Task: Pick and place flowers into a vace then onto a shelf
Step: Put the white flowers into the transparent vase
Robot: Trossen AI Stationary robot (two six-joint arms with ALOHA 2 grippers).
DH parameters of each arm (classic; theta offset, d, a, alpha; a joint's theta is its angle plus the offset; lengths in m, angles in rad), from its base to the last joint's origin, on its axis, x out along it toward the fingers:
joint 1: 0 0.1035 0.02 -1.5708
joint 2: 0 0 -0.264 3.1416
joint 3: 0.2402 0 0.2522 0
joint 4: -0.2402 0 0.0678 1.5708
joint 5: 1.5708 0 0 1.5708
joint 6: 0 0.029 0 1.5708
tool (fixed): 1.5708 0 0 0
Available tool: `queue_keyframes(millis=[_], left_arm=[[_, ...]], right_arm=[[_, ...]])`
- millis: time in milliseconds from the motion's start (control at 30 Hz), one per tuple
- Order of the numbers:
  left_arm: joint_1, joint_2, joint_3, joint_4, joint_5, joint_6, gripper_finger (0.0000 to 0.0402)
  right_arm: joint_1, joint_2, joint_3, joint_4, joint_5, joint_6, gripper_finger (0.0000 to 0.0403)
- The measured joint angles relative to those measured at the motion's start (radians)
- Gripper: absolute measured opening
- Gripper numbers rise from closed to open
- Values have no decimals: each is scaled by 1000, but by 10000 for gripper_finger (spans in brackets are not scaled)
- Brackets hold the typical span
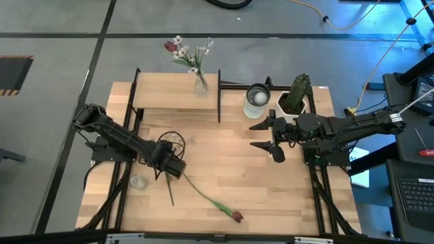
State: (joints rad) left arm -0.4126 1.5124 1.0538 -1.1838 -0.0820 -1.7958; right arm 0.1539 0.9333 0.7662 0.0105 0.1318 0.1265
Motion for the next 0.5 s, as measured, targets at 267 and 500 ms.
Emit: queue_keyframes(millis=[267, 500], left_arm=[[17, 10, -1, -17, -45, -65, 203], [21, 16, -76, 34, 19, -115, 198]], right_arm=[[-1, 0, 0, 0, 0, 2, 287], [-1, 0, 0, -1, 0, 3, 287]])
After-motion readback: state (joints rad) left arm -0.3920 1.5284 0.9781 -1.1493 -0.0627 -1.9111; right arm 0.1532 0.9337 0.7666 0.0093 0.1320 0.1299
